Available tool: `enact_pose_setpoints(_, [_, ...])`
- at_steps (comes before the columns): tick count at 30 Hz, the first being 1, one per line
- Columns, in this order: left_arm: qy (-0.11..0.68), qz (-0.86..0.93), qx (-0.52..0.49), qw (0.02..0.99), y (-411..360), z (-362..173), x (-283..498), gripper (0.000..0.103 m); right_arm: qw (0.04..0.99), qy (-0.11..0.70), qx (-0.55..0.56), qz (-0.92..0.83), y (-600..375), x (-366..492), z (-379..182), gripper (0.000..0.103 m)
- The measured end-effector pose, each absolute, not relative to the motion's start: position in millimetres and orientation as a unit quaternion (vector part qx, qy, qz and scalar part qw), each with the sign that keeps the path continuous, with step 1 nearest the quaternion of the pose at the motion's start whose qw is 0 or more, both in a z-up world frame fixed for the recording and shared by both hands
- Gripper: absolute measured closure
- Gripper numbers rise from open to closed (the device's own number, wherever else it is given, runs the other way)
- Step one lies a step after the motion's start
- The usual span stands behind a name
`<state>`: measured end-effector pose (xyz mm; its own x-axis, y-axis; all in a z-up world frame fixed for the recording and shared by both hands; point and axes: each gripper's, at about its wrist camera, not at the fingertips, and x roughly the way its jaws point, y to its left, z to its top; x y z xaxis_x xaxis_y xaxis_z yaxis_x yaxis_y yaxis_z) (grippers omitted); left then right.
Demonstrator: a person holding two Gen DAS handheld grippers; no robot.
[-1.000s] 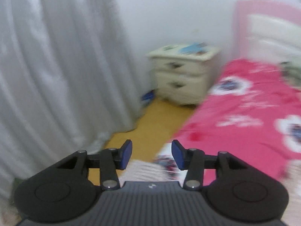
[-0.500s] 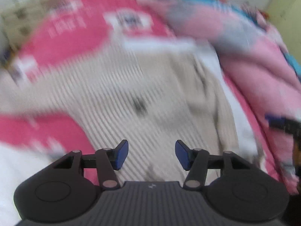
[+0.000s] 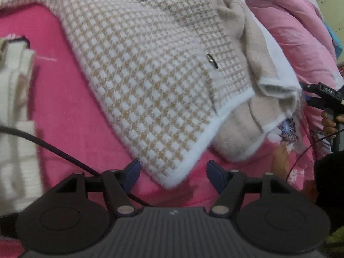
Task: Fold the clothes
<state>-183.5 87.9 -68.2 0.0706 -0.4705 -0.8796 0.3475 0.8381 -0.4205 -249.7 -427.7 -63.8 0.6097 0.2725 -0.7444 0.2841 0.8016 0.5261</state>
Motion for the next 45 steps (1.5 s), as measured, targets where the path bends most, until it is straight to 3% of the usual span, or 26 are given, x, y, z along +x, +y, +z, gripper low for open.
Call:
enact_pose_setpoints(2, [0.612, -0.277, -0.048, 0.739, 86, -71, -184, 0.034, 0.829, 0.457, 0.322, 0.023, -422, -239, -76, 0.037])
enact_pose_setpoints(4, [0.605, -0.276, -0.037, 0.746, 83, -74, -185, 0.037, 0.833, 0.47, 0.29, 0.029, -412, -232, -72, 0.061])
enact_pose_setpoints(5, [0.604, -0.276, -0.033, 0.747, 81, -74, -184, 0.038, 0.838, 0.476, 0.265, 0.027, -406, -229, -66, 0.091])
enact_pose_setpoints(6, [0.604, -0.276, -0.028, 0.747, 79, -74, -184, 0.038, 0.843, 0.481, 0.239, 0.025, -400, -226, -60, 0.096])
enact_pose_setpoints(8, [0.604, -0.282, -0.029, 0.745, 82, -71, -185, 0.039, 0.857, 0.485, 0.173, 0.018, -387, -221, -43, 0.097])
enact_pose_setpoints(13, [0.599, -0.295, -0.039, 0.744, 88, -68, -186, 0.039, 0.891, 0.429, -0.123, -0.08, -374, -212, 22, 0.096])
enact_pose_setpoints(14, [0.598, -0.295, -0.046, 0.744, 90, -69, -184, 0.039, 0.882, 0.429, -0.166, -0.105, -377, -208, 22, 0.092])
enact_pose_setpoints(16, [0.596, -0.291, -0.071, 0.745, 94, -71, -181, 0.041, 0.852, 0.443, -0.229, -0.159, -387, -199, 14, 0.076])
enact_pose_setpoints(19, [0.6, -0.279, -0.117, 0.741, 99, -77, -176, 0.044, 0.87, 0.403, -0.232, -0.164, -384, -215, 30, 0.063])
enact_pose_setpoints(23, [0.618, -0.244, -0.147, 0.733, 99, -90, -168, 0.057, 0.932, 0.289, -0.191, -0.101, -358, -252, 69, 0.062])
enact_pose_setpoints(25, [0.625, -0.223, -0.155, 0.732, 99, -94, -165, 0.074, 0.944, 0.288, -0.155, 0.04, -341, -256, 73, 0.062])
enact_pose_setpoints(28, [0.635, -0.198, -0.181, 0.725, 102, -98, -160, 0.09, 0.893, 0.332, -0.169, 0.251, -292, -252, 45, 0.061])
enact_pose_setpoints(33, [0.627, -0.186, -0.186, 0.733, 101, -87, -160, 0.097, 0.744, 0.399, -0.277, 0.459, -194, -245, -38, 0.062])
enact_pose_setpoints(35, [0.625, -0.181, -0.18, 0.738, 102, -82, -159, 0.098, 0.711, 0.415, -0.318, 0.471, -175, -245, -68, 0.066])
enact_pose_setpoints(36, [0.623, -0.18, -0.176, 0.741, 103, -78, -160, 0.098, 0.705, 0.417, -0.346, 0.458, -170, -245, -80, 0.082])
enact_pose_setpoints(38, [0.616, -0.185, -0.159, 0.749, 107, -65, -161, 0.098, 0.722, 0.418, -0.334, 0.439, -173, -238, -77, 0.102])
enact_pose_setpoints(45, [0.605, -0.202, -0.032, 0.77, 123, 2, -167, 0.099, 0.773, 0.396, -0.275, 0.411, -215, -225, -14, 0.102])
